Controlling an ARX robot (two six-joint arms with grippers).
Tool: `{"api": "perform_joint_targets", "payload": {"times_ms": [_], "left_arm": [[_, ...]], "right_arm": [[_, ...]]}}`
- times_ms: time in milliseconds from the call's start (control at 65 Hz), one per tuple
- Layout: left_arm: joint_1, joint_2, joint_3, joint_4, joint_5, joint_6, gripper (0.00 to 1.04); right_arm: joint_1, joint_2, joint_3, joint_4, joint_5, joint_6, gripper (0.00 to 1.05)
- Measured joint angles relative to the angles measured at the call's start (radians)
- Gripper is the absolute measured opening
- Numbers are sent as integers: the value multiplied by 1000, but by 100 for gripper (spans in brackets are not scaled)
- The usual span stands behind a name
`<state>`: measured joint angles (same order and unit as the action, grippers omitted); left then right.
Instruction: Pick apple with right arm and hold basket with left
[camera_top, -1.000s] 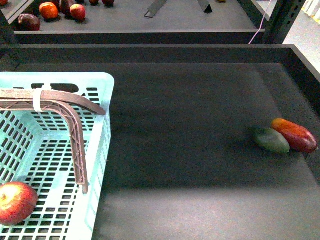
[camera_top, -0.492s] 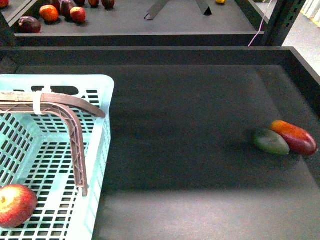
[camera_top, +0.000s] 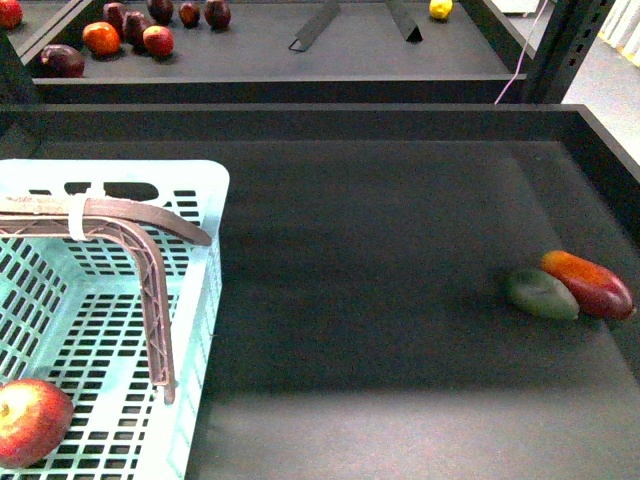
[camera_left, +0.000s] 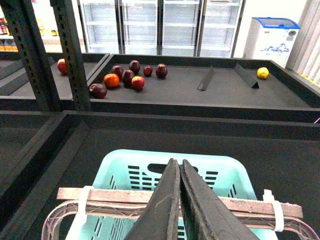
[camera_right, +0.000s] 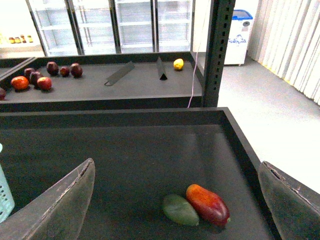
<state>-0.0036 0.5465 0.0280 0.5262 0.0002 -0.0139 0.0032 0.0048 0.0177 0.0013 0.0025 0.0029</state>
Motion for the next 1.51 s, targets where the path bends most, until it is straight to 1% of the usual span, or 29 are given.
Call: {"api": "perform_joint_targets", "payload": {"times_ms": [92,200,462,862,892,938,969,1046,1508], "left_arm": [[0,-35,-13,-26,0,2,3],[0,-116,-13,-99,0,3,3],[0,-241,-13,-220,0,3,3],[0,-367,-13,-346,0,3,3],[0,-393,-13,-375,0,3,3],[0,-469,-13,-483,0,3,3],[0,-503,-13,-511,0,3,3],[0,-537,-13,-522,0,3,3],[0,-540,-13,-525,0,3,3]], "right_arm": [[0,0,0,0,0,0,96],[0,0,0,0,0,0,96],[0,0,0,0,0,0,96],[0,0,0,0,0,0,96],[0,0,0,0,0,0,96],[0,0,0,0,0,0,96],[0,0,0,0,0,0,96],[0,0,0,0,0,0,96],[0,0,0,0,0,0,96]]}}
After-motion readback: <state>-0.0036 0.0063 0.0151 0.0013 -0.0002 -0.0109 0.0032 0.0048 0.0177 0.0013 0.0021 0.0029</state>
